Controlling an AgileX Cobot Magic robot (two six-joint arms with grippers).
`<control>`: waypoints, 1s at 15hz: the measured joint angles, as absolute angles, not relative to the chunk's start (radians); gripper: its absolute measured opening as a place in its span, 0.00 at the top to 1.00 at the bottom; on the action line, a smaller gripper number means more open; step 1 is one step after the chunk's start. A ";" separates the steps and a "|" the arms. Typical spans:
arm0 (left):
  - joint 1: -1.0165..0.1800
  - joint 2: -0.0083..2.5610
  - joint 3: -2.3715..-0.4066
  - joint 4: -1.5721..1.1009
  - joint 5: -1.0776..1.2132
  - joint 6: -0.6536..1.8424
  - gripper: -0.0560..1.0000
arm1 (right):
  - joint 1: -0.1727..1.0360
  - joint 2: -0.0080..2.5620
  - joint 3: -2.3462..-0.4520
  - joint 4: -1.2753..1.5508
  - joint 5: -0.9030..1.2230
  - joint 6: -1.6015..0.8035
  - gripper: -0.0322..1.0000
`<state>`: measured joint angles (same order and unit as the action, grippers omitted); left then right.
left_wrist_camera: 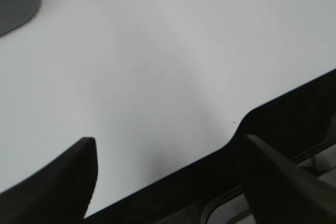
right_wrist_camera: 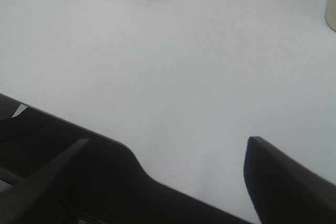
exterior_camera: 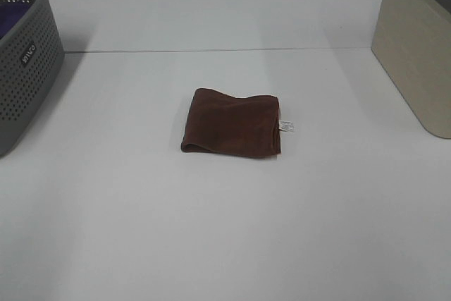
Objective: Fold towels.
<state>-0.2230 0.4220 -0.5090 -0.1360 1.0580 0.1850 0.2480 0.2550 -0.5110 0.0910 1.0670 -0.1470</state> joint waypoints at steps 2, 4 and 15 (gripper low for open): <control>-0.223 0.422 -0.509 -0.136 1.058 0.185 0.27 | 0.248 0.255 -0.510 0.091 1.067 -0.147 0.25; -0.223 0.422 -0.509 -0.136 1.058 0.186 0.27 | 0.248 0.255 -0.509 0.091 1.067 -0.147 0.25; -0.012 0.080 -0.508 -0.136 1.055 0.186 0.27 | 0.045 0.152 -0.508 0.113 1.066 -0.147 0.25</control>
